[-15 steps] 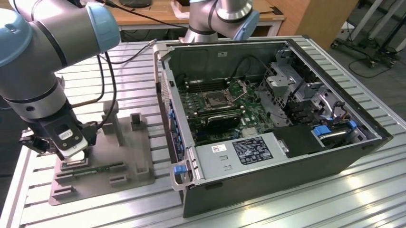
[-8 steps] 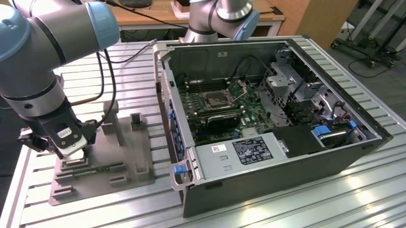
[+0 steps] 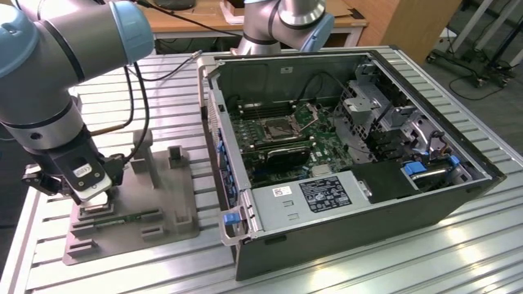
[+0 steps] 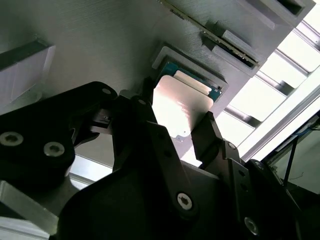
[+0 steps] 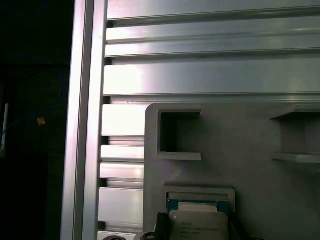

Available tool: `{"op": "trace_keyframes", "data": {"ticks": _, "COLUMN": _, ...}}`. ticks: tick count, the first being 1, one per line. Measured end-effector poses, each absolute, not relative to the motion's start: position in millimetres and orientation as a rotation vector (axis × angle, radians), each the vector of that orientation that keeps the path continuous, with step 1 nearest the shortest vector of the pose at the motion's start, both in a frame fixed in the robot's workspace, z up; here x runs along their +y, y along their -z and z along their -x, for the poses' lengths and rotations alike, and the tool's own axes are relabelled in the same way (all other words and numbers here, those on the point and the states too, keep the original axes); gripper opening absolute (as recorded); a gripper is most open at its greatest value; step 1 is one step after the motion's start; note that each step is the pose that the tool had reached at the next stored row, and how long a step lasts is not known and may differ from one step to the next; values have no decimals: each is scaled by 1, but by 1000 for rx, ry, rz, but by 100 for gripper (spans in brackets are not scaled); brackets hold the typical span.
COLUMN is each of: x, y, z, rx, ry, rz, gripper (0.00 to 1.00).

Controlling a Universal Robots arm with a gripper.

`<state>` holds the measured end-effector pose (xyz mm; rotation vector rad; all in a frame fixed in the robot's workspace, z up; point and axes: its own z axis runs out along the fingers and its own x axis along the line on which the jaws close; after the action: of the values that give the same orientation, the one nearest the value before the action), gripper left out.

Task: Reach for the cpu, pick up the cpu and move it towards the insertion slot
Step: 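Pick up the cpu and move it towards the insertion slot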

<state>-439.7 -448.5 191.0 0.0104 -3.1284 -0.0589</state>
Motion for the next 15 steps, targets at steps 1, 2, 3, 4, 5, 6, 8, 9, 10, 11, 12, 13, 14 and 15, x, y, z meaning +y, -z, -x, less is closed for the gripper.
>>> {"op": "trace_keyframes", "data": {"ticks": 1, "x": -449, "y": -191, "z": 440, "rx": -3128, "ry": 59, "rz": -10, "gripper": 54}}
{"op": "trace_keyframes", "data": {"ticks": 2, "x": -449, "y": -192, "z": 440, "rx": -3128, "ry": 59, "rz": -10, "gripper": 54}}
{"op": "trace_keyframes", "data": {"ticks": 3, "x": -449, "y": -192, "z": 440, "rx": -3128, "ry": 59, "rz": -10, "gripper": 54}}
{"op": "trace_keyframes", "data": {"ticks": 4, "x": -449, "y": -193, "z": 440, "rx": -3128, "ry": 59, "rz": -10, "gripper": 54}}
{"op": "trace_keyframes", "data": {"ticks": 5, "x": -449, "y": -193, "z": 440, "rx": -3128, "ry": 59, "rz": -10, "gripper": 54}}
{"op": "trace_keyframes", "data": {"ticks": 6, "x": -449, "y": -194, "z": 440, "rx": -3128, "ry": 59, "rz": -10, "gripper": 54}}
{"op": "trace_keyframes", "data": {"ticks": 8, "x": -449, "y": -194, "z": 440, "rx": -3128, "ry": 59, "rz": -10, "gripper": 54}}
{"op": "trace_keyframes", "data": {"ticks": 9, "x": -449, "y": -194, "z": 440, "rx": -3128, "ry": 59, "rz": -10, "gripper": 54}}
{"op": "trace_keyframes", "data": {"ticks": 10, "x": -449, "y": -195, "z": 440, "rx": -3128, "ry": 59, "rz": -10, "gripper": 54}}
{"op": "trace_keyframes", "data": {"ticks": 11, "x": -449, "y": -195, "z": 440, "rx": -3128, "ry": 59, "rz": -10, "gripper": 54}}
{"op": "trace_keyframes", "data": {"ticks": 12, "x": -449, "y": -195, "z": 440, "rx": -3129, "ry": 59, "rz": -10, "gripper": 54}}
{"op": "trace_keyframes", "data": {"ticks": 13, "x": -449, "y": -195, "z": 440, "rx": -3128, "ry": 59, "rz": -10, "gripper": 54}}
{"op": "trace_keyframes", "data": {"ticks": 14, "x": -448, "y": -195, "z": 440, "rx": -3128, "ry": 59, "rz": -10, "gripper": 54}}
{"op": "trace_keyframes", "data": {"ticks": 15, "x": -449, "y": -195, "z": 440, "rx": -3128, "ry": 59, "rz": -10, "gripper": 54}}
